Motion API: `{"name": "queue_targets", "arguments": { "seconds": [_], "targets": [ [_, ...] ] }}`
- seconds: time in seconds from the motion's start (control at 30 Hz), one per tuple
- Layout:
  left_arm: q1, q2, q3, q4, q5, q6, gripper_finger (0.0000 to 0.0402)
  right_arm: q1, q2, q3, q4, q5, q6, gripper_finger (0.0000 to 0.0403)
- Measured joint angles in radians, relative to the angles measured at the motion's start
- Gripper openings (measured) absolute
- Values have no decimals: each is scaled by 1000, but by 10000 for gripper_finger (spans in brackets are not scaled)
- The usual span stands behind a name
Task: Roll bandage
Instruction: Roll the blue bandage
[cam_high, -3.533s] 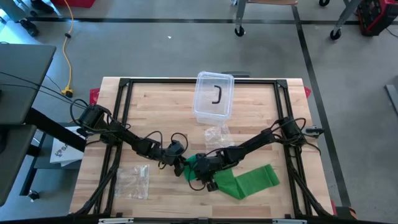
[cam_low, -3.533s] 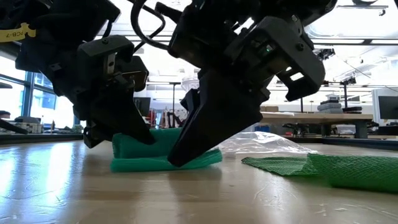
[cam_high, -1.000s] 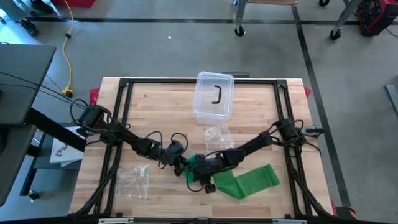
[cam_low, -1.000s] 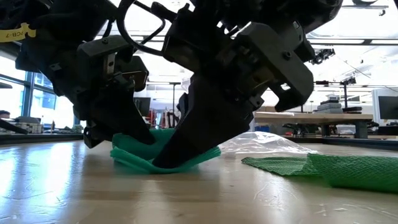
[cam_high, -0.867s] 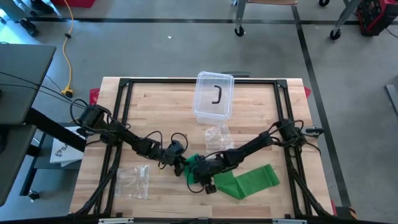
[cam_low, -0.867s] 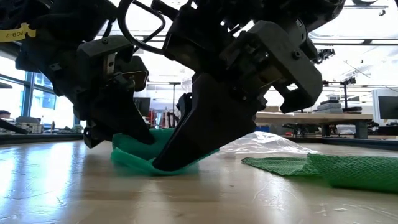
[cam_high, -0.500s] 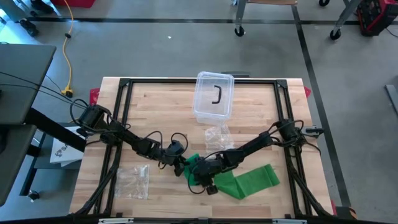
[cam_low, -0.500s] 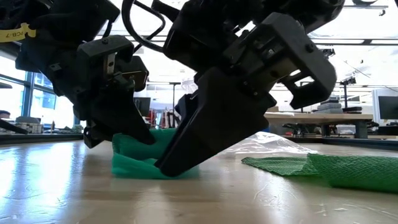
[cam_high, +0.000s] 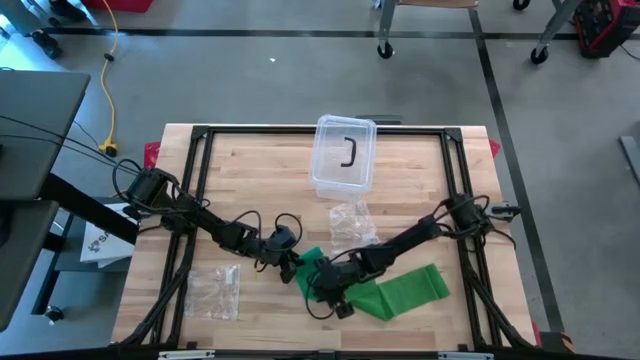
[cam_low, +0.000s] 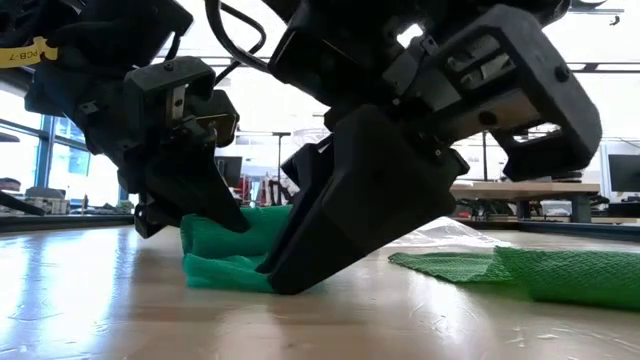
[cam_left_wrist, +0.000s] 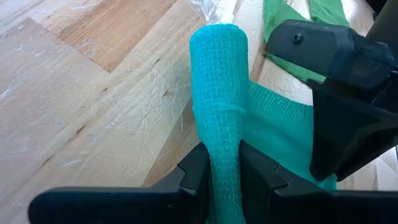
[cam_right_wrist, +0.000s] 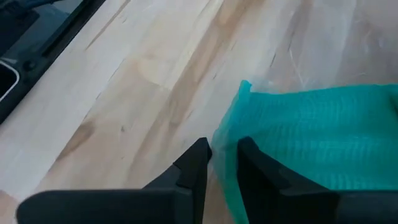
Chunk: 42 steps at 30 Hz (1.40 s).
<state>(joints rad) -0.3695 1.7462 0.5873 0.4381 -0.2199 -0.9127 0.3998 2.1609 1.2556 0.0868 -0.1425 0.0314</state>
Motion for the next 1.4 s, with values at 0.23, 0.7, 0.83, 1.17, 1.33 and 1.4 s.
{"name": "queue_targets", "arguments": {
  "seconds": [0.23, 0.7, 0.83, 1.17, 1.33, 1.4],
  "targets": [
    [0, 0, 0, 0, 0, 0, 55, 26, -1, 2, -16, 79, 9, 92],
    [0, 0, 2, -24, 0, -1, 55, 41, -1, 0, -12, 108, 15, 8],
    [0, -1, 2, -31, 0, -2, 55, 68, -17, -2, -18, 188, 7, 2],
    [0, 0, 23, -41, 25, 44, 55, 91, -118, 69, -110, 474, -181, 0],
    [-7, 4, 76, -51, 135, 179, 55, 60, -120, 118, -106, 420, -230, 0],
    [-11, 3, 92, -45, 193, 232, 56, 51, -121, 118, -110, 393, -211, 0]
  ]
}}
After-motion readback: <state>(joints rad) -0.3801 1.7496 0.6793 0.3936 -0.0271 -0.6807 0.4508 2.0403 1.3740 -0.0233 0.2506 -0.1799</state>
